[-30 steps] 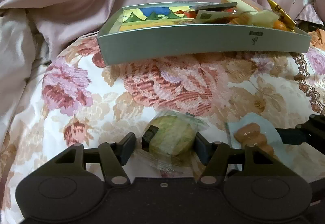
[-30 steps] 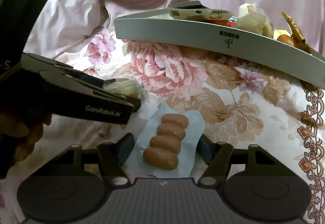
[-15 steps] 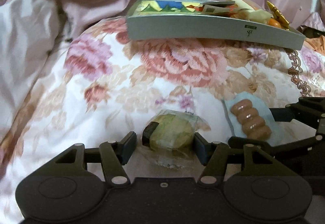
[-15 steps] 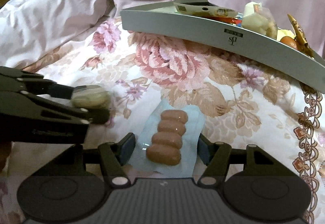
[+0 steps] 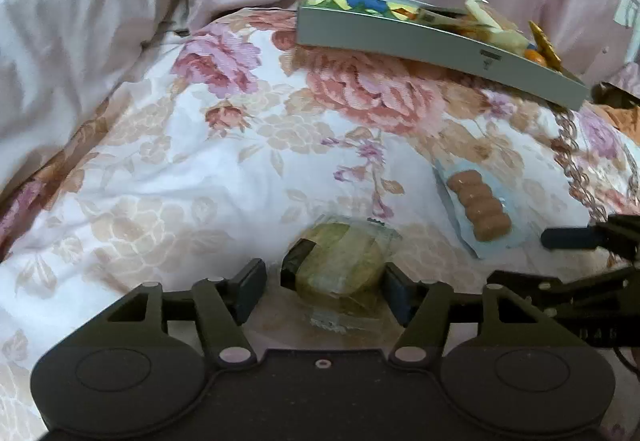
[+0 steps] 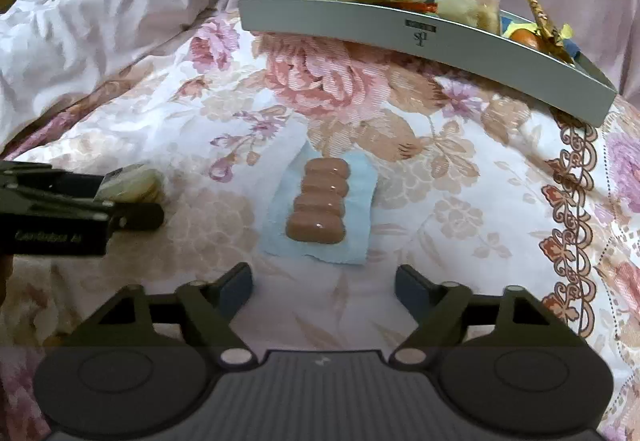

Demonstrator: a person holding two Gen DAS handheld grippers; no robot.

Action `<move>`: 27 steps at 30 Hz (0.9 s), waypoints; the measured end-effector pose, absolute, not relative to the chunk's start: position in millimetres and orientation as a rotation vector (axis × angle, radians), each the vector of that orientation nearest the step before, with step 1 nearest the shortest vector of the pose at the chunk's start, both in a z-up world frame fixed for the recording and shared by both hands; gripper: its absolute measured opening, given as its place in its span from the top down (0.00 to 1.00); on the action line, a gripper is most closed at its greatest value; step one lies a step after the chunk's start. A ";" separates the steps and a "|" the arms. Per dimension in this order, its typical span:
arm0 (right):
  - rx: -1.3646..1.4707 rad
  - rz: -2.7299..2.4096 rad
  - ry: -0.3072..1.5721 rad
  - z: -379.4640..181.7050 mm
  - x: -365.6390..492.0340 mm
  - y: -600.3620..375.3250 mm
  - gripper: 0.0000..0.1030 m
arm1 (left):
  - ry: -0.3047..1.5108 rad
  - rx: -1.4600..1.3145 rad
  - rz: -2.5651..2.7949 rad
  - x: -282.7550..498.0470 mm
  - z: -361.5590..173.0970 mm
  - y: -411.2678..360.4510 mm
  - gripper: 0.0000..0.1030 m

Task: Organize snacks
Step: 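Grasp the green-wrapped cake with the left tool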

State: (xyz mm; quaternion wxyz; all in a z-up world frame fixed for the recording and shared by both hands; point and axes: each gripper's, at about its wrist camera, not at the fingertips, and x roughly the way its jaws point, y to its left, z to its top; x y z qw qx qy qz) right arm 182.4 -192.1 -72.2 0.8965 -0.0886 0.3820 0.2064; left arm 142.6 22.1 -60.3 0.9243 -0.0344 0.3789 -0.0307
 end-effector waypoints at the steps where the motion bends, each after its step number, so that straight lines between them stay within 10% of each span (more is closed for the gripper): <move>1: -0.184 0.425 0.790 -73.2 183.8 -191.2 0.15 | 0.778 -0.070 -0.067 143.4 -59.7 21.8 0.34; 16: -0.181 0.382 0.728 -87.4 190.8 -180.3 0.00 | 0.736 -0.121 -0.103 147.4 -63.6 23.0 0.14; 27: -0.188 0.405 0.642 -93.2 203.4 -172.3 0.00 | 0.719 -0.124 -0.073 146.5 -64.0 24.5 0.21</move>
